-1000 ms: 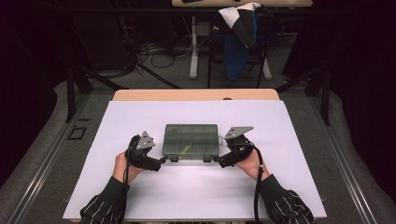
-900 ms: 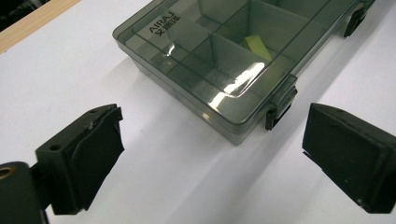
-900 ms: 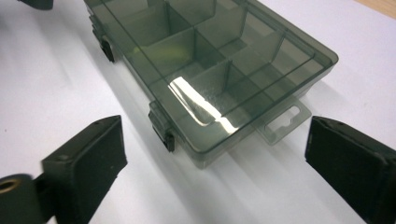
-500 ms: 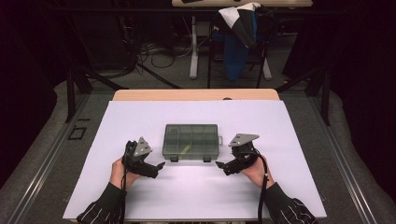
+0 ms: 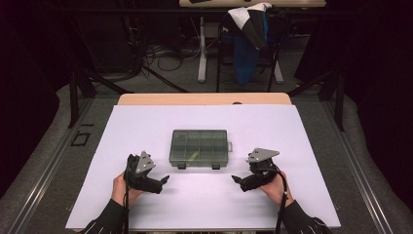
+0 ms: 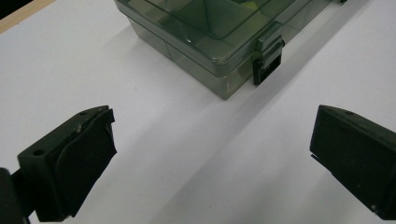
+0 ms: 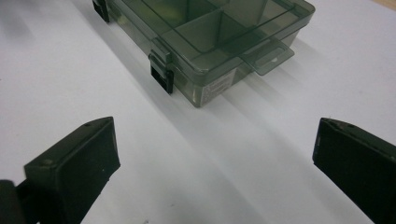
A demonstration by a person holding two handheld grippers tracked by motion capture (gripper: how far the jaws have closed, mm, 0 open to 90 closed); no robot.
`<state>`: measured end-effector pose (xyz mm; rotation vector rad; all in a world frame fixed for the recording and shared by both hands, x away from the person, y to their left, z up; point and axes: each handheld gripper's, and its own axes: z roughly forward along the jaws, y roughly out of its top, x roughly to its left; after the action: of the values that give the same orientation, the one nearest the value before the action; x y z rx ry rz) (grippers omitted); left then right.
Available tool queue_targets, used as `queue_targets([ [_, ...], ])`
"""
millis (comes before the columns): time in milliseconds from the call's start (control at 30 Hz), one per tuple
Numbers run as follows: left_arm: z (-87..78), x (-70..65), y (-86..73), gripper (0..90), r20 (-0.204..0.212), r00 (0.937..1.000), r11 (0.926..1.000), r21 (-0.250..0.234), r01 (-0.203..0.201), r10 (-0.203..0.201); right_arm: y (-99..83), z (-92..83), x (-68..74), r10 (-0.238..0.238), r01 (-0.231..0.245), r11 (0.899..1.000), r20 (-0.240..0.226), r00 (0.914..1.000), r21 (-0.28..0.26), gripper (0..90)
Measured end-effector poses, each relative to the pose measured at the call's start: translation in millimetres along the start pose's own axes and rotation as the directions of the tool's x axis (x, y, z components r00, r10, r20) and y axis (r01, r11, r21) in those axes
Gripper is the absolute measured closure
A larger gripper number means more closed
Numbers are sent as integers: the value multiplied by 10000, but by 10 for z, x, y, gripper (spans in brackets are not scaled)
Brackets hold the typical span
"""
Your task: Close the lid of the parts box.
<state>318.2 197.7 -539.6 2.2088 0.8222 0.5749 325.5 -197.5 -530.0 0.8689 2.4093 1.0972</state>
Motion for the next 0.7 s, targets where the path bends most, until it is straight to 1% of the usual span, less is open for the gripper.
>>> queue_targets([
  [33,-8,-5,-11,0,-11,10000,10000,-7,49,-49,-17,-10,11,28,-27,9999,86,10000,-119,0],
  [67,-15,-8,-23,0,-2,10000,10000,-19,35,-35,-32,-24,16,16,-15,9998,53,10000,-190,0],
  [133,-27,-22,-46,0,-27,10000,10000,-54,45,-45,-63,-49,30,-24,28,9997,138,9999,-247,0],
  [167,-36,-32,-60,0,-32,10000,9999,-121,58,-58,-79,-61,36,23,-20,9997,114,9999,-235,0],
  [233,-46,-40,-74,0,-16,10000,10000,-78,-47,47,-111,-73,43,-12,16,9998,178,9998,-189,0],
  [333,-52,-55,-109,0,106,9999,10000,-24,15,-15,-159,-80,53,-65,68,9998,236,9997,-160,0],
  [467,-75,-77,-151,0,83,10000,10000,-57,23,-23,-206,-104,66,-98,100,9999,226,9997,-102,0],
  [533,-88,-83,-171,0,35,10000,10000,-73,16,-16,-221,-117,71,-66,70,9999,280,9996,-156,0],
  [567,-92,-87,-189,0,40,10000,9999,-131,80,-79,-230,-126,67,-85,91,9998,327,9994,-170,0],
  [700,-101,-102,-242,0,71,9999,9998,-117,157,-157,-271,-153,61,68,-58,9997,409,9991,-254,0],
])
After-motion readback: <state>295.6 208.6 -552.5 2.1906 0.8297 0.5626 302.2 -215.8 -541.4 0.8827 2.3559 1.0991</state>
